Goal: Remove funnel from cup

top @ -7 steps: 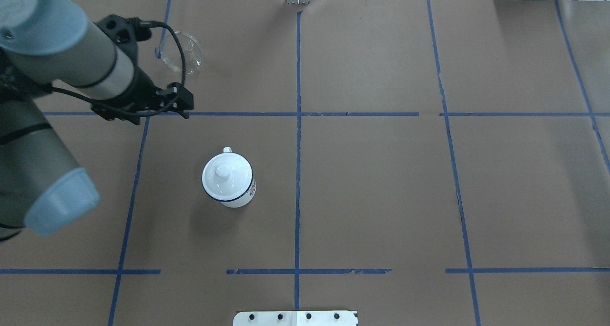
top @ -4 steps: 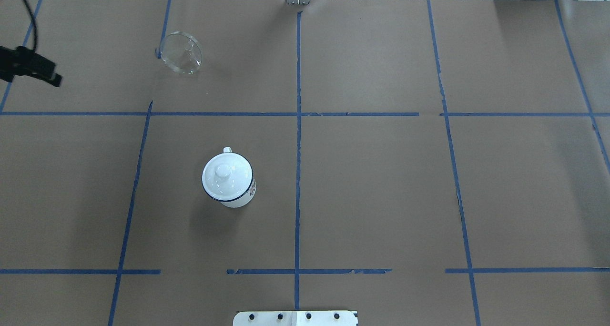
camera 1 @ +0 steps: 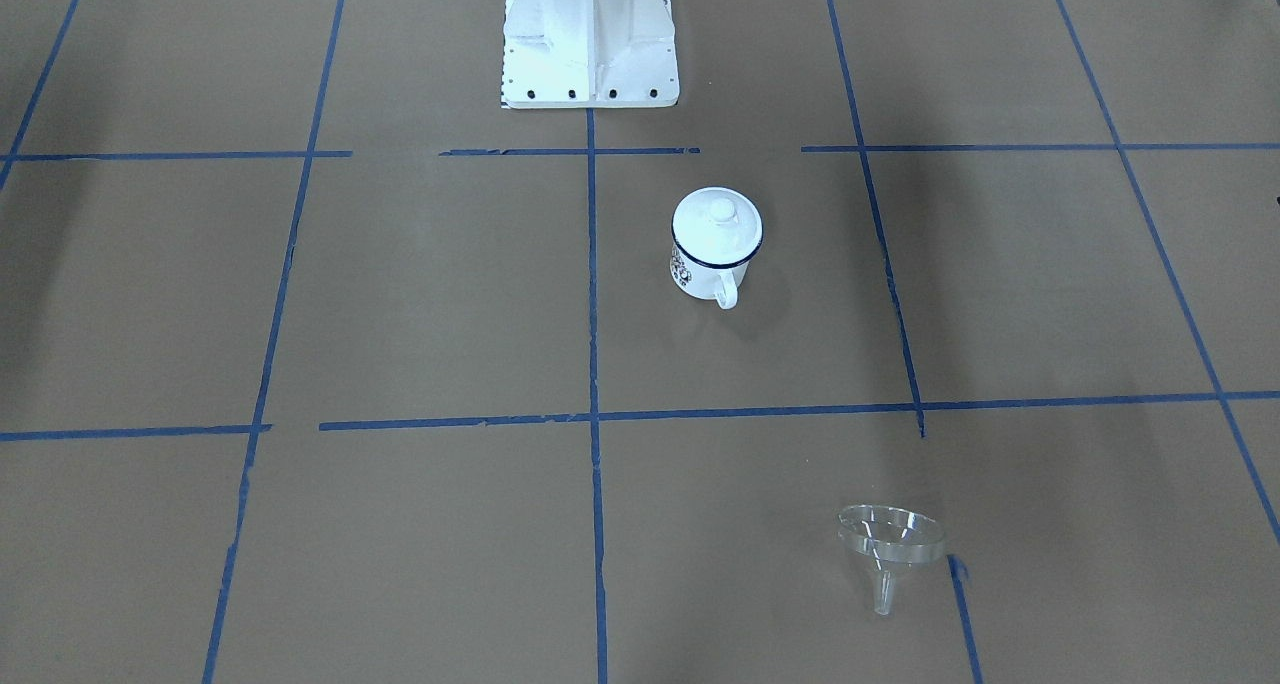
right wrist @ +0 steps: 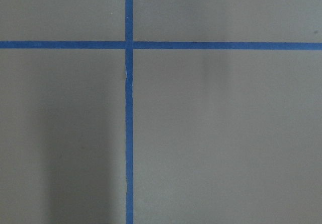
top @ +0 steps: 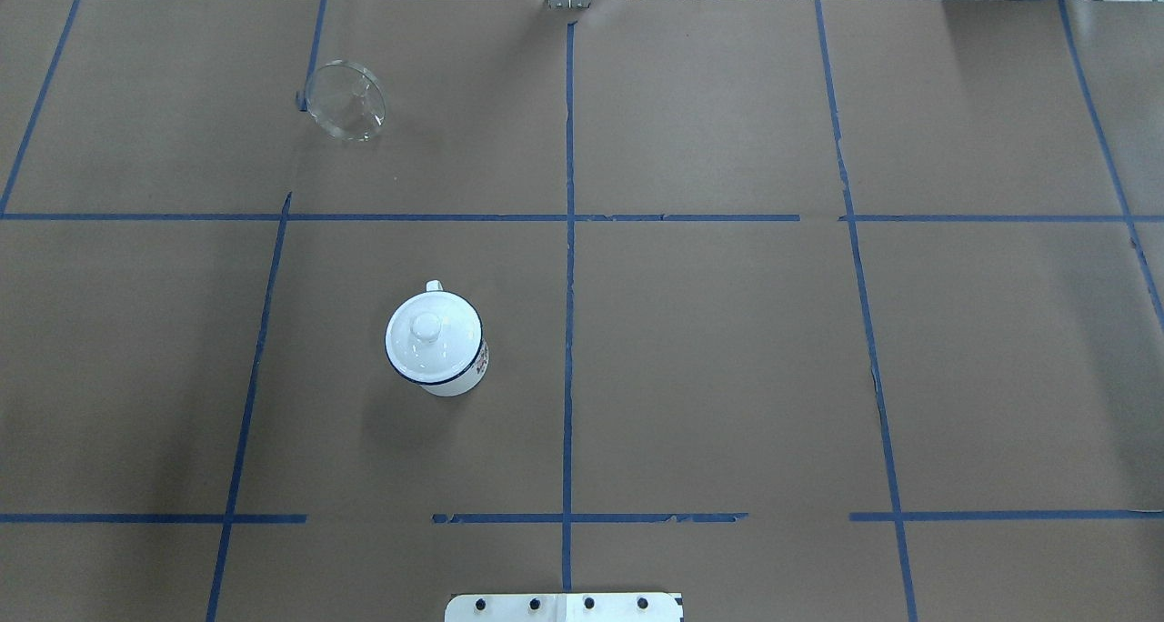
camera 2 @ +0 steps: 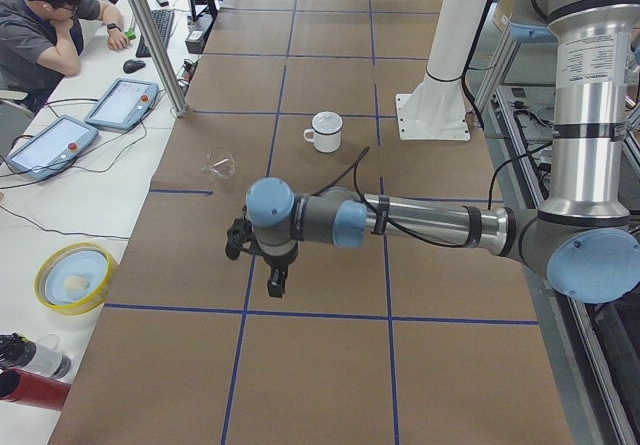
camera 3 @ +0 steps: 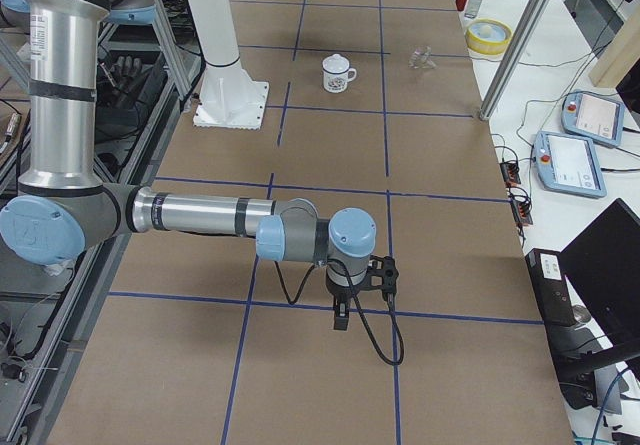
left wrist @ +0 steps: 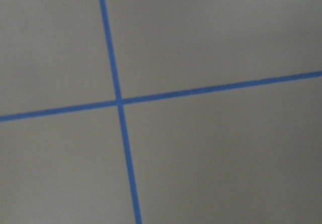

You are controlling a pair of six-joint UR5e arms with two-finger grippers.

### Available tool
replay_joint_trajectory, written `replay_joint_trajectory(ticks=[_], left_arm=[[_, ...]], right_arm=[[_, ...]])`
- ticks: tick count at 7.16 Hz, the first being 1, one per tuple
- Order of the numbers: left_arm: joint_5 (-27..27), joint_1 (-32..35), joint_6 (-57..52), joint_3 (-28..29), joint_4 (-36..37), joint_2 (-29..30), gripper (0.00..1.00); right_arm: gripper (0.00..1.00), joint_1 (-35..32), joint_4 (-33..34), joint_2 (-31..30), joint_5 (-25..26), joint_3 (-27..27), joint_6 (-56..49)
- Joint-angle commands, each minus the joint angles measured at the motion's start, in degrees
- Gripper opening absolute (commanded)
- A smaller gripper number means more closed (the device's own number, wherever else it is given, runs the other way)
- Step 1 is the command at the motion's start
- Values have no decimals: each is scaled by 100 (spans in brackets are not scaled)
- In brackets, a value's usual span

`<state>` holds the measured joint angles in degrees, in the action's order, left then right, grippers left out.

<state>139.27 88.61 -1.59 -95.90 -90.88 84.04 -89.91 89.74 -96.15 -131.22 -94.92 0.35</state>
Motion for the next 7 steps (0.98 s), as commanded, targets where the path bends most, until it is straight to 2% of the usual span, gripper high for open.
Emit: replay_joint_trajectory(ticks=[1,3,4,5,7], left_arm=[[30,122,-61,124,0,-204,100],[30,296,-43,89,9,-160,100],[13,628,-69,-137,0,-247,100],[13,640,-70,-287,-8,-239,100],[21,632,-70,-193,-26,-204,100]], right_arm=[[100,0,0,0,0,0,0],[100,0,0,0,0,0,0],[100,0,0,0,0,8,0],[100,0,0,0,0,9,0],[100,0,0,0,0,9,0]])
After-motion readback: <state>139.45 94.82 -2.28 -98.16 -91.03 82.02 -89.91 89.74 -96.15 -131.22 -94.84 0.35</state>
